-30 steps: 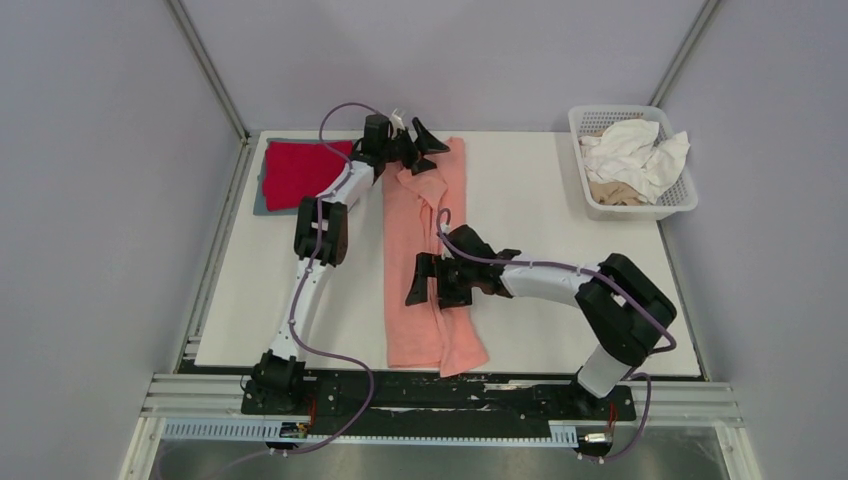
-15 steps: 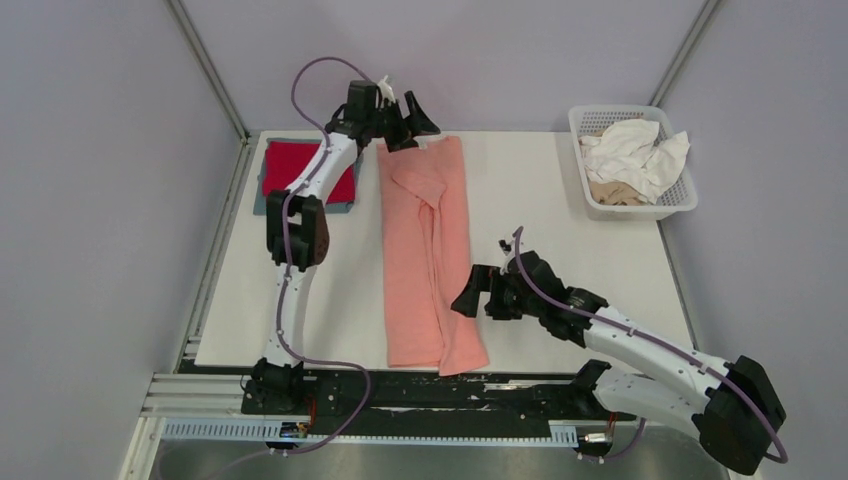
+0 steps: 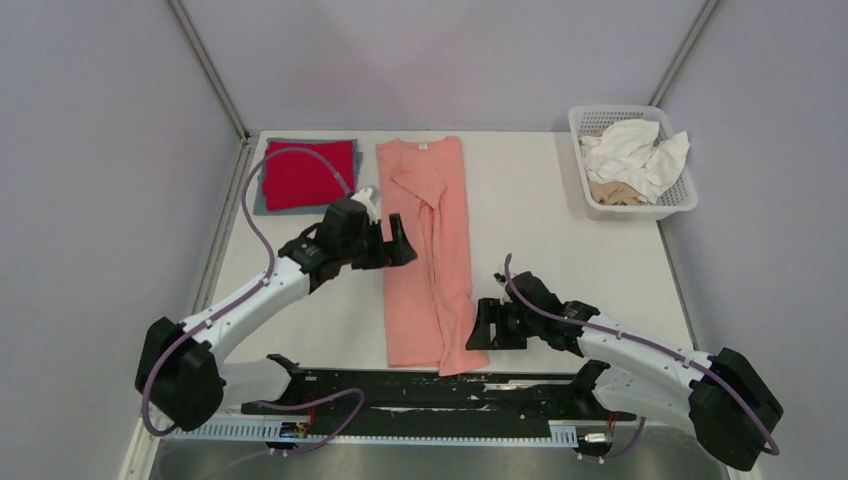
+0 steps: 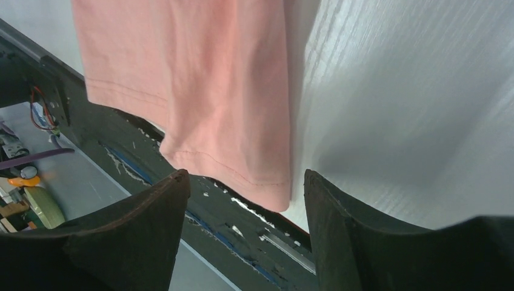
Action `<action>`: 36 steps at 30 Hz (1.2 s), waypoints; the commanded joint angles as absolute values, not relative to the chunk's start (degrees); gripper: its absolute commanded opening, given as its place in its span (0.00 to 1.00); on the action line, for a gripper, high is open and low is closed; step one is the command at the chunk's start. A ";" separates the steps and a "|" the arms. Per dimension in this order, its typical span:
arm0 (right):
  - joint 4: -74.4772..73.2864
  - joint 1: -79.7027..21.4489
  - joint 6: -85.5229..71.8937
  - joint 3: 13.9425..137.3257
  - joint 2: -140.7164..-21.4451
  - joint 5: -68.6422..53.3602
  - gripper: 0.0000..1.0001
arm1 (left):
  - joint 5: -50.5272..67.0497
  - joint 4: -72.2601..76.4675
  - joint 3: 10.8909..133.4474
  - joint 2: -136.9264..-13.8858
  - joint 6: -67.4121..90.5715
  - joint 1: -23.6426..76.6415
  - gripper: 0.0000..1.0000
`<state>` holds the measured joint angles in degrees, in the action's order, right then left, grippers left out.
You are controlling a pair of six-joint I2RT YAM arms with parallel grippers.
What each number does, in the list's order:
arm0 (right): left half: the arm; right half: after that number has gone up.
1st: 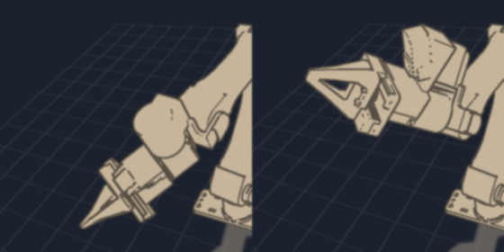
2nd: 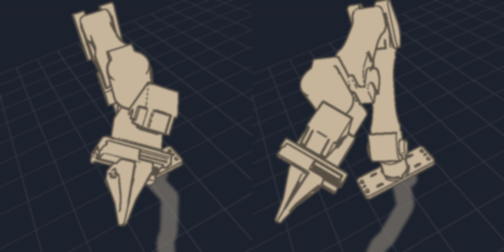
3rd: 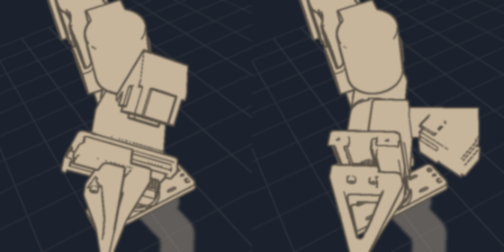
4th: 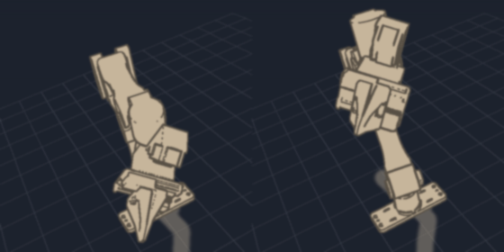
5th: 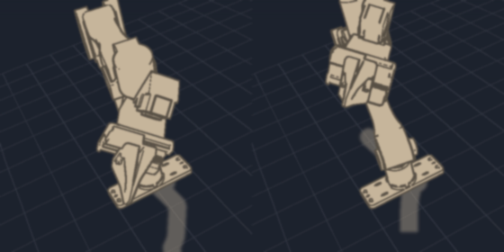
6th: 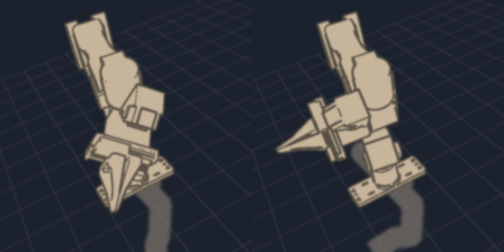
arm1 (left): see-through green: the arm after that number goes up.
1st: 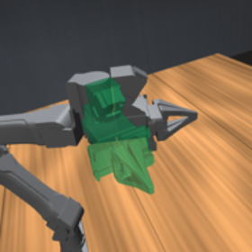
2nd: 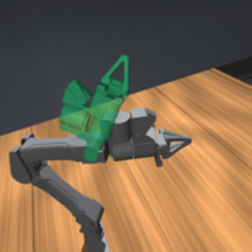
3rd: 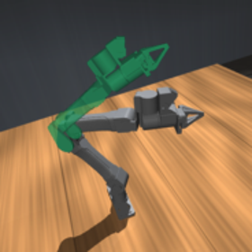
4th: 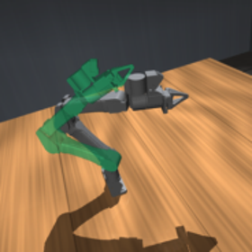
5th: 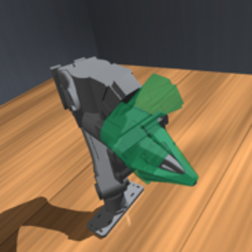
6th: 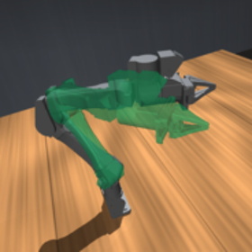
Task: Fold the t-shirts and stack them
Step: Rotate the tshirt 90 degrees, then grab the bottom of the folded rectangular tshirt with both arms
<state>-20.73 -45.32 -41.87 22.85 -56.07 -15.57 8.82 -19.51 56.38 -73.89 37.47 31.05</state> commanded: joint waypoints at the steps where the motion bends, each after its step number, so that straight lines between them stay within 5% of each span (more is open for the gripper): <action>1: -20.94 -45.44 -38.60 22.36 -58.31 -18.08 0.62 | 0.26 -18.74 42.41 -63.01 44.56 35.06 1.00; 10: -21.22 -45.61 -36.74 21.94 -62.89 -19.63 0.52 | 2.89 -27.95 25.30 -45.39 53.74 43.59 0.99; 20: -21.12 -45.58 -37.94 20.14 -63.63 -18.46 0.29 | 4.82 -25.72 20.34 -50.64 62.45 56.29 0.88; 28: -20.43 -45.61 -40.75 19.18 -63.04 -17.83 0.17 | 4.91 -18.44 19.62 -56.66 65.23 57.41 0.55; 36: -20.42 -45.58 -45.66 17.35 -60.11 -21.18 0.10 | 7.88 -18.98 19.32 -59.19 66.73 57.77 0.00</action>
